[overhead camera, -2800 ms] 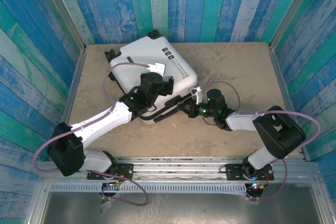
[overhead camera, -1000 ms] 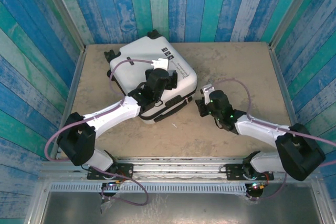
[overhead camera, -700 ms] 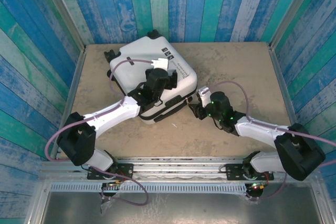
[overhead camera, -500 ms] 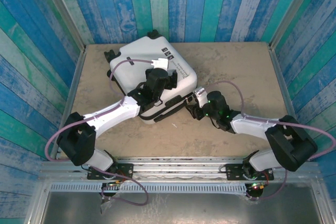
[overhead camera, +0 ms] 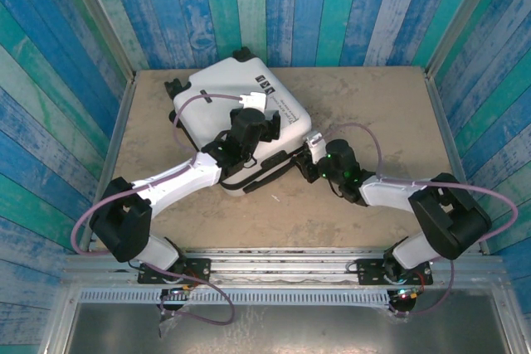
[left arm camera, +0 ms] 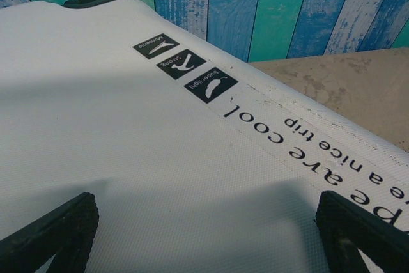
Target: Pack the luggage
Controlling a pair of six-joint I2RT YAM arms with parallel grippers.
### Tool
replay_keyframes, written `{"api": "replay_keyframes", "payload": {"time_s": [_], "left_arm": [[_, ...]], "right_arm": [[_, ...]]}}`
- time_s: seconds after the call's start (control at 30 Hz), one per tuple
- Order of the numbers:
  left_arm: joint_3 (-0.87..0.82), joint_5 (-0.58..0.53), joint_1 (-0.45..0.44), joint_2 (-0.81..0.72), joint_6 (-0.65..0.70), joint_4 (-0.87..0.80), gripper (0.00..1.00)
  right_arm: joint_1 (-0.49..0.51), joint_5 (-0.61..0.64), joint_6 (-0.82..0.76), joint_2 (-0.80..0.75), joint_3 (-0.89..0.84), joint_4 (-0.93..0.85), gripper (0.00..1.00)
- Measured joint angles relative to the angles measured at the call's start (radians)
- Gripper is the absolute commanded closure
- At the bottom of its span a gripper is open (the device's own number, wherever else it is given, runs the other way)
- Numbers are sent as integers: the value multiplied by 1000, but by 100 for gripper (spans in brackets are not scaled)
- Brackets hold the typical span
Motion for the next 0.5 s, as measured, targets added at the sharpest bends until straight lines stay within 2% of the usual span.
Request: {"api": "replay_keyframes", "payload": {"time_s": [0.07, 0.3, 0.5], "left_arm": [[-1, 0, 1, 0, 0, 1, 9], [-6, 4, 7, 0, 6, 13, 10], [-11, 5, 9, -1, 8, 21, 10]], "right_arm": [[-3, 7, 0, 3, 3, 0, 74], [-8, -16, -2, 15, 5, -22, 94], [6, -76, 0, 34, 8, -18, 99]]}}
